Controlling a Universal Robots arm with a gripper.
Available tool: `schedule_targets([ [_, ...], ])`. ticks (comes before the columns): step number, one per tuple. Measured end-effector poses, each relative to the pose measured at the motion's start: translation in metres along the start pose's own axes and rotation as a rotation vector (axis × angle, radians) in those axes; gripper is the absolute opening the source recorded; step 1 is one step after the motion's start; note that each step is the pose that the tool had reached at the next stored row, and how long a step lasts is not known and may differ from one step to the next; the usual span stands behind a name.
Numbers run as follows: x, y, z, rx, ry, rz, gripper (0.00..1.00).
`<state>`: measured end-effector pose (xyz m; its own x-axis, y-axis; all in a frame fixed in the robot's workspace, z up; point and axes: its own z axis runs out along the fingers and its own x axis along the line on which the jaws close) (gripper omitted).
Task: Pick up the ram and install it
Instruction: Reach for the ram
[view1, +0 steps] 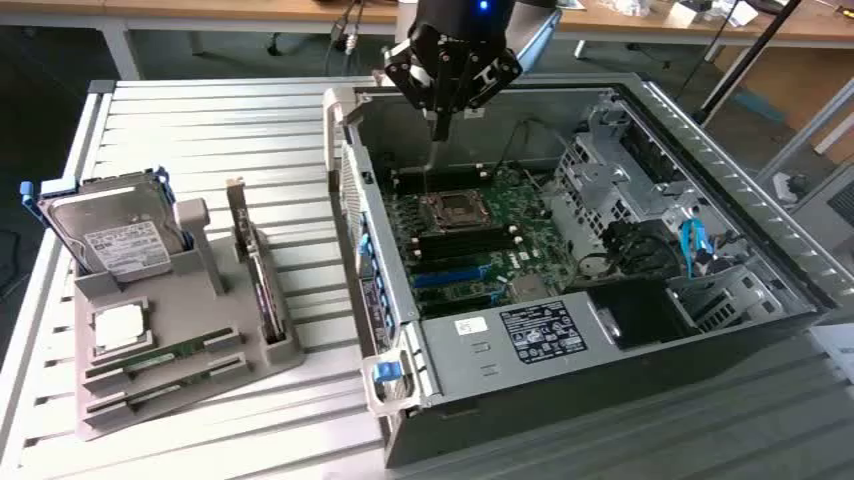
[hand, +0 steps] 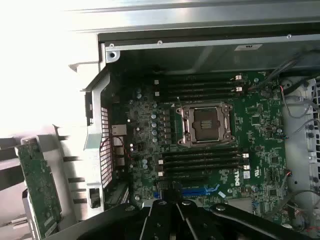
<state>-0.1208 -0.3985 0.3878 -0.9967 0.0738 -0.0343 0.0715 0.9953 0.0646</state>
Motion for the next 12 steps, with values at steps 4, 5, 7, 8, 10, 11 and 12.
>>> schedule_targets([
  [4,0.000,0.0000,0.0000,0.0000,0.0000,0.000,0.11],
  [5,0.000,0.0000,0.0000,0.0000,0.0000,0.000,0.11],
  [7,0.002,-0.0002,-0.0001,-0.0001,0.0000,-0.001,0.11],
  [8,0.005,-0.0003,-0.0002,0.0000,0.0000,-0.001,0.11],
  [10,0.012,-0.0009,-0.0005,-0.0001,0.0000,-0.001,0.11],
  [11,0.015,-0.0011,-0.0006,-0.0001,-0.0002,-0.001,0.11],
  [12,0.019,-0.0013,-0.0007,-0.0002,-0.0006,-0.001,0.11],
])
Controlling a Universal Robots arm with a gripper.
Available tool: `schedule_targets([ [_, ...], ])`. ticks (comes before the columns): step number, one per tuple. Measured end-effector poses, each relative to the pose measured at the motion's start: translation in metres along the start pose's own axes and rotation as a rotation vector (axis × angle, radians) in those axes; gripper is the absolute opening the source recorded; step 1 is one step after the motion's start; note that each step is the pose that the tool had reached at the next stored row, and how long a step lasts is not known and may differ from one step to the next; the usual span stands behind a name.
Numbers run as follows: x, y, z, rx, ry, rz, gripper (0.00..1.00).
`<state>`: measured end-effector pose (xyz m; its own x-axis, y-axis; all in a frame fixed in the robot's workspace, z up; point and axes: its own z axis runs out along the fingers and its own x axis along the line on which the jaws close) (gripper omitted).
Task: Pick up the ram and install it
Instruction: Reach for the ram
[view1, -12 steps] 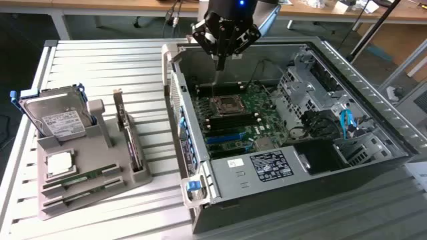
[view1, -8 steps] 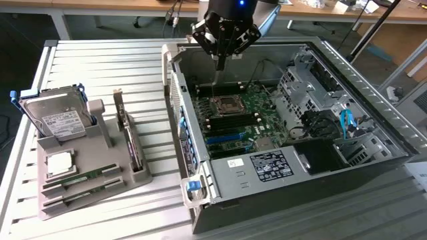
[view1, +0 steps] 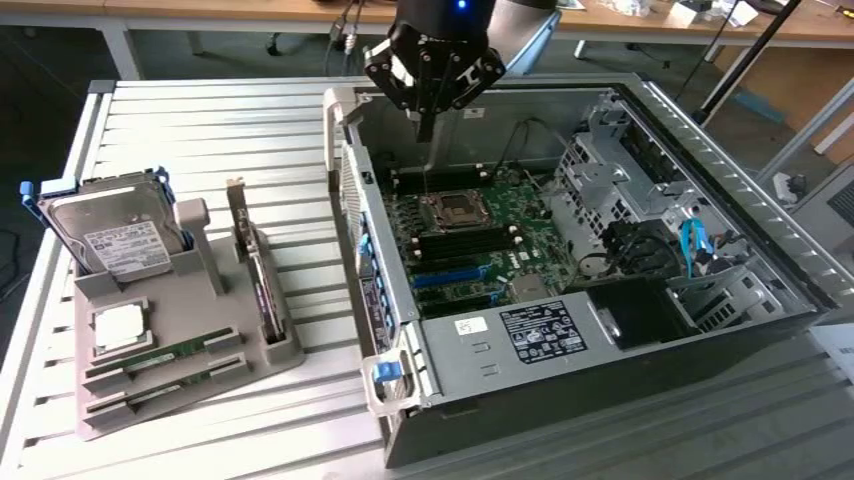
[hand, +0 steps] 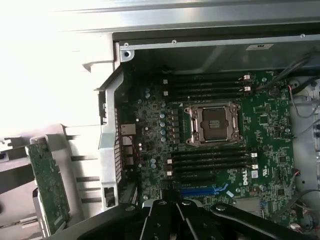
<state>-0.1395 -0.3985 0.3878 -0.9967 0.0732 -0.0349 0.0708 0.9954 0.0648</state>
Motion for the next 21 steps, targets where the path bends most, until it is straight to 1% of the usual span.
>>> schedule_targets([
  [2,0.008,-0.0006,-0.0003,-0.0001,-0.0010,0.000,0.11],
  [3,0.017,-0.0012,-0.0006,-0.0003,-0.0015,-0.001,0.11],
  [6,0.028,-0.0020,-0.0011,-0.0003,-0.0015,-0.002,0.11],
  [10,0.037,-0.0026,-0.0015,-0.0013,-0.0012,-0.006,0.11],
  [15,0.041,-0.0029,-0.0016,-0.0026,0.0004,-0.032,0.11],
  [21,0.043,-0.0031,-0.0017,-0.0049,0.0048,-0.097,0.11],
])
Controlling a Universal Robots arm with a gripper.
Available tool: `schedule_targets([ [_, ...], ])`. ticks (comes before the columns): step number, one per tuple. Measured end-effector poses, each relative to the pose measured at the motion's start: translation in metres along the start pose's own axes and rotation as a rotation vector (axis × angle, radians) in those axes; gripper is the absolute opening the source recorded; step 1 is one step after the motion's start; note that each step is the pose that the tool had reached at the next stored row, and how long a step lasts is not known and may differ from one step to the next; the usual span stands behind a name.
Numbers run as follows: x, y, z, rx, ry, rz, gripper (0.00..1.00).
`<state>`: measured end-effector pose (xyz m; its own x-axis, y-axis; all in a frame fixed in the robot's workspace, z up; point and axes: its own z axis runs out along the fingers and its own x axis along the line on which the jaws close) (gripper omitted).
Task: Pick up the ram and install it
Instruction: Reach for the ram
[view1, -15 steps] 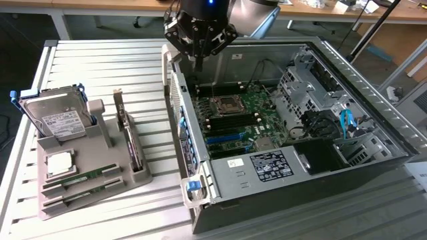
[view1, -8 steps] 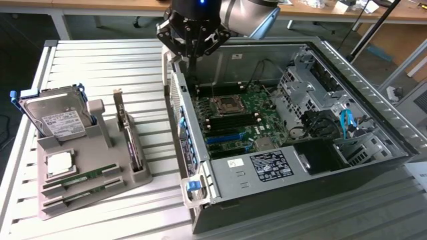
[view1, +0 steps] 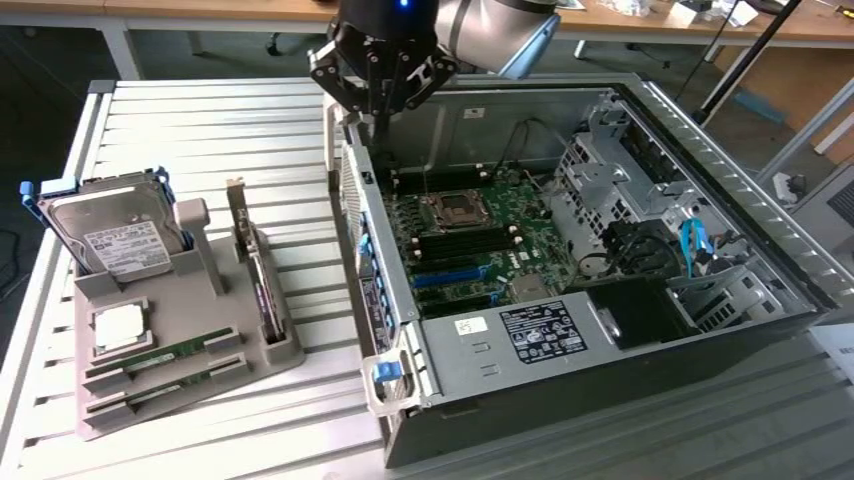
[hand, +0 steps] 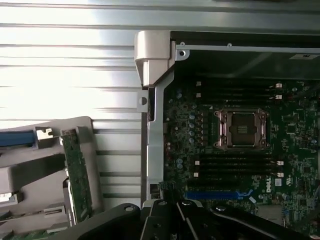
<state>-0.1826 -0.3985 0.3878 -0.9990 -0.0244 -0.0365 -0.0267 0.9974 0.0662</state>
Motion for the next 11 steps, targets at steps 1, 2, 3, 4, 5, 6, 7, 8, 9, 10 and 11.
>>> schedule_targets([
  [1,0.001,0.0000,-0.0001,-0.0002,0.0006,-0.008,0.11],
  [2,0.002,0.0000,-0.0001,-0.0003,0.0008,-0.012,0.11],
  [3,0.005,0.0001,-0.0002,-0.0005,0.0010,-0.015,0.11],
  [4,0.007,0.0001,-0.0003,-0.0006,0.0011,-0.017,0.11],
  [5,0.011,0.0002,-0.0004,-0.0007,0.0012,-0.018,0.11],
  [6,0.015,0.0003,-0.0006,-0.0007,0.0014,-0.021,0.11],
  [7,0.019,0.0003,-0.0007,-0.0008,0.0015,-0.023,0.11],
  [8,0.021,0.0003,-0.0008,-0.0008,0.0015,-0.024,0.11],
  [9,0.023,0.0003,-0.0009,-0.0008,0.0014,-0.024,0.11],
  [10,0.024,0.0003,-0.0009,-0.0008,0.0014,-0.024,0.11],
  [11,0.026,0.0002,-0.0010,-0.0008,0.0013,-0.024,0.11],
])
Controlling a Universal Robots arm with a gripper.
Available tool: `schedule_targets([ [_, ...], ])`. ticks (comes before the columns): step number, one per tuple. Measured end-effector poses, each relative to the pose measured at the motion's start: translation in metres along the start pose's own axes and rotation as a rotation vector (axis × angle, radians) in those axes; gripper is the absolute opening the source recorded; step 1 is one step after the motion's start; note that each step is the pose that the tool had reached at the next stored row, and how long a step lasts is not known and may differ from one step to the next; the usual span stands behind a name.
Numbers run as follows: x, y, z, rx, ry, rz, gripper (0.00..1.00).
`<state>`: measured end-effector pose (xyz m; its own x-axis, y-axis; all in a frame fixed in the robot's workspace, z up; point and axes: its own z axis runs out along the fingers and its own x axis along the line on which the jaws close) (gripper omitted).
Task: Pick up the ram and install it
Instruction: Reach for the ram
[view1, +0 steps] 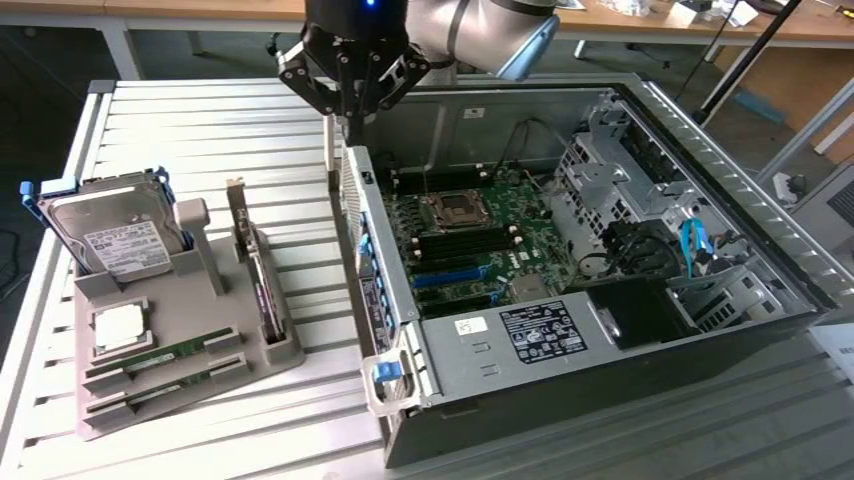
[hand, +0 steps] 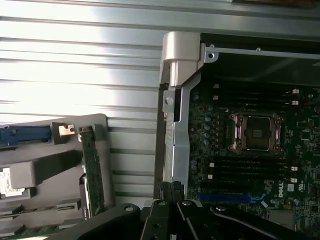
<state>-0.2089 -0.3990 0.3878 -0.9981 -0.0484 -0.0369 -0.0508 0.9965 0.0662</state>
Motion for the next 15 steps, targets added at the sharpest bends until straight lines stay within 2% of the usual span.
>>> schedule_targets([
  [3,0.006,-0.0001,-0.0002,0.0000,-0.0004,0.000,0.11],
  [15,0.048,-0.0006,-0.0018,0.0001,-0.0063,-0.001,0.11],
])
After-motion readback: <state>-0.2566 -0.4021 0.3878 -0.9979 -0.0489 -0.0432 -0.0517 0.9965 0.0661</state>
